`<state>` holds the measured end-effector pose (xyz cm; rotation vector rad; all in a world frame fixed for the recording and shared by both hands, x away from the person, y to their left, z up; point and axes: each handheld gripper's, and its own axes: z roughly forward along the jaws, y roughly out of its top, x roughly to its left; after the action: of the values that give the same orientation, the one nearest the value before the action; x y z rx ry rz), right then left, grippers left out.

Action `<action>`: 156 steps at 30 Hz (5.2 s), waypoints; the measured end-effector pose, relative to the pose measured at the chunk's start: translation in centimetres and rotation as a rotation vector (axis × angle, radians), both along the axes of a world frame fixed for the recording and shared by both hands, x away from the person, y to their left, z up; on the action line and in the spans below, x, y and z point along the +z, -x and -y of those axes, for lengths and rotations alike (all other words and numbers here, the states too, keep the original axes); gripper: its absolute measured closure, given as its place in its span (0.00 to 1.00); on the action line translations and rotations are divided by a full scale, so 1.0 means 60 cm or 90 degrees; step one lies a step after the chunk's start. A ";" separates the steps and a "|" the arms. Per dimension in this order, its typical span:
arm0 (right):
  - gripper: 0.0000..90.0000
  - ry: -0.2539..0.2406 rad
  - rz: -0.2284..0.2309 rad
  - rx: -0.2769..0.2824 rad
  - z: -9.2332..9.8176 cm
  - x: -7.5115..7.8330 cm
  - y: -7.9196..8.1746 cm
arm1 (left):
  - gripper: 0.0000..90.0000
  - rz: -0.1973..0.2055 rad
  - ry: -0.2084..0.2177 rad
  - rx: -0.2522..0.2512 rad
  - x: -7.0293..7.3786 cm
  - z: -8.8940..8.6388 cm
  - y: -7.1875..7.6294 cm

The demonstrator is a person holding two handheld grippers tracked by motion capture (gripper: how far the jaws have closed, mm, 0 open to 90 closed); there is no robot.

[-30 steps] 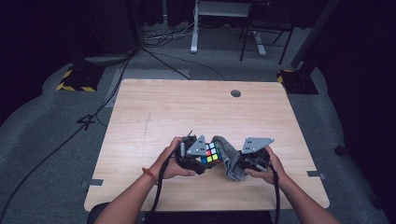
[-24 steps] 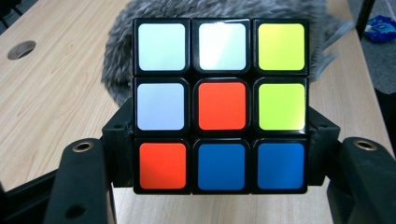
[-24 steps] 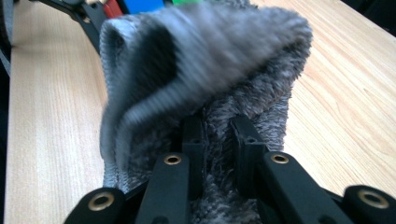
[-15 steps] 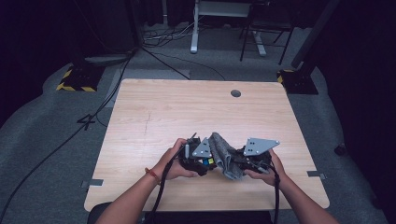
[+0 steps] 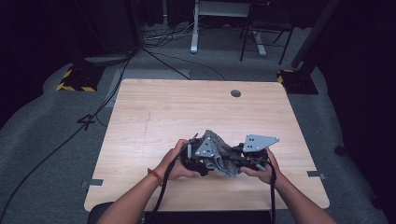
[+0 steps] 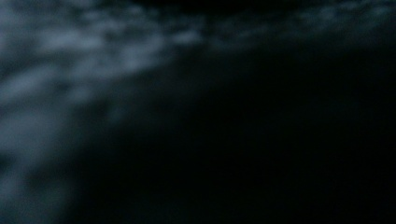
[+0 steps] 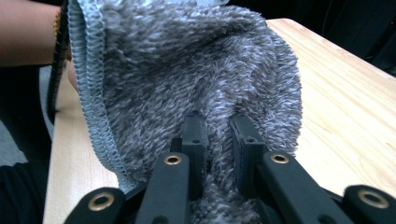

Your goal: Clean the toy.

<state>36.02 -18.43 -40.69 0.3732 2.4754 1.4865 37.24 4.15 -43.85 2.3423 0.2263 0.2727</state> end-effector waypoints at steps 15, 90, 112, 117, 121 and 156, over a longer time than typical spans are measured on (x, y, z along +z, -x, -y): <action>0.87 0.083 -0.049 -0.065 0.042 -0.040 -0.029 | 0.37 0.034 0.096 -0.021 0.032 -0.024 0.011; 0.88 0.088 -0.031 0.004 0.018 -0.049 0.000 | 0.37 -0.022 0.019 -0.044 -0.010 0.008 0.010; 0.87 0.091 -0.067 -0.023 0.015 -0.057 -0.018 | 0.37 0.027 0.031 -0.036 0.010 0.000 0.016; 0.87 0.126 -0.105 -0.027 0.018 -0.084 -0.031 | 0.37 0.038 0.069 -0.037 0.025 -0.007 0.018; 0.87 0.134 -0.103 -0.009 0.011 -0.088 -0.028 | 0.37 0.050 0.063 -0.038 0.021 -0.004 0.019; 0.87 0.119 -0.111 0.033 0.003 -0.080 -0.016 | 0.37 0.062 0.092 -0.054 0.028 -0.007 0.022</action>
<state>37.00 -18.61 -45.46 0.4234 2.7531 1.2742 35.92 4.59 -42.17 2.1829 0.0955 0.3175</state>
